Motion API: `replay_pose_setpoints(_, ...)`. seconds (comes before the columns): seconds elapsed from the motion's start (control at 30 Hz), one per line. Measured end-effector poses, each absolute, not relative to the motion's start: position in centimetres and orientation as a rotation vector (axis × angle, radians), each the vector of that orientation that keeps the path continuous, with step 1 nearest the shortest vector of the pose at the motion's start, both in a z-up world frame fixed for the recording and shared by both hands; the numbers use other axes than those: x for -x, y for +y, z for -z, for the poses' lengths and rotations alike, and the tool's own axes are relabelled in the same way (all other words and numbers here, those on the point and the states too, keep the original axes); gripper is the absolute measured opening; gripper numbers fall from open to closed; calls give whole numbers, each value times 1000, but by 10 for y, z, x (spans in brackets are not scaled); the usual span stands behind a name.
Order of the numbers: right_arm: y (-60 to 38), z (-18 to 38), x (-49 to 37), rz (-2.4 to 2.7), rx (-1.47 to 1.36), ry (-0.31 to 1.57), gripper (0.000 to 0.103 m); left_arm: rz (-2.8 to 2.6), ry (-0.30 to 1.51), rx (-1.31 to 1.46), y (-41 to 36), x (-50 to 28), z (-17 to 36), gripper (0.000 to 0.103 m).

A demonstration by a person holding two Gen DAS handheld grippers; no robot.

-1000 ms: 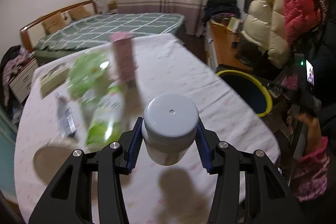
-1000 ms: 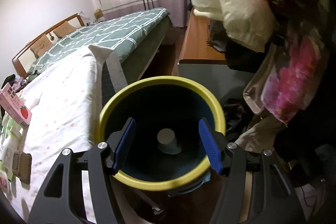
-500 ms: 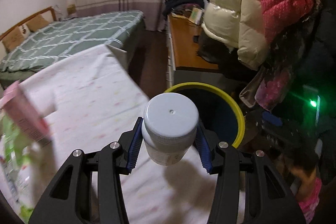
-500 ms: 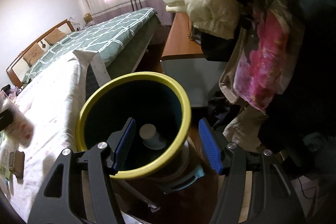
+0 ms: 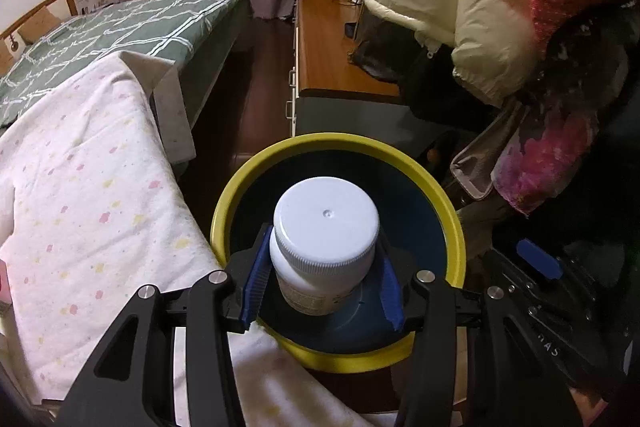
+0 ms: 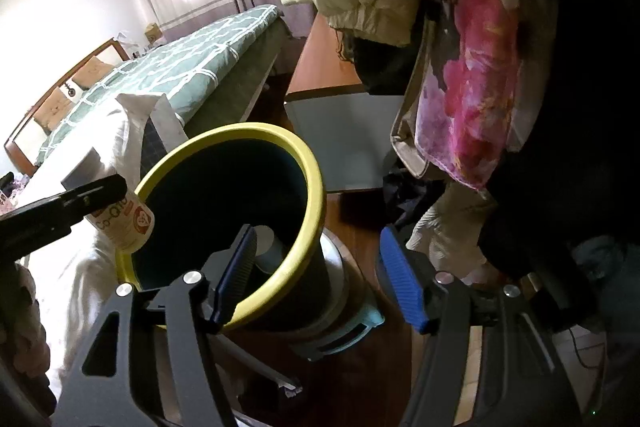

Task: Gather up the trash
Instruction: 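Carry the jar with the left gripper over the bin and open it, then reach the right gripper to the brown square container and grasp it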

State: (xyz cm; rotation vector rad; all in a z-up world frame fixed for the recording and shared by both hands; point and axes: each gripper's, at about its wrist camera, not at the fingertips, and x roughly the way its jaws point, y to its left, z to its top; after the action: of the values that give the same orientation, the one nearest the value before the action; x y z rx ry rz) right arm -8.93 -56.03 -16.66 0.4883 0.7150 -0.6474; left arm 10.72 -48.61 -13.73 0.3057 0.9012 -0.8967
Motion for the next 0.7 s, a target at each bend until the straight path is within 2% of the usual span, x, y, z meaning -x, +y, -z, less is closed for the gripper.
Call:
replay_pose_setpoints(0.03, -559, 167, 89, 647, -487, 717, 62, 892, 896, -302, -485, -107, 136, 50)
replay_pose_setpoints(0.07, -558, 167, 88, 645, -486, 718, 62, 887, 891, -299, -483, -108, 136, 60)
replay_pose_setpoints(0.13, -556, 166, 87, 639, -484, 718, 62, 875, 872, -281, -474, -108, 130, 70)
replay_pose_setpoints(0.43, -529, 155, 76, 601, -447, 716, 62, 838, 771, -192, -388, -95, 75, 82)
replay_pose_setpoints(0.7, -476, 143, 41, 485, -371, 725, 62, 593, 626, -112, -229, -75, 34, 89)
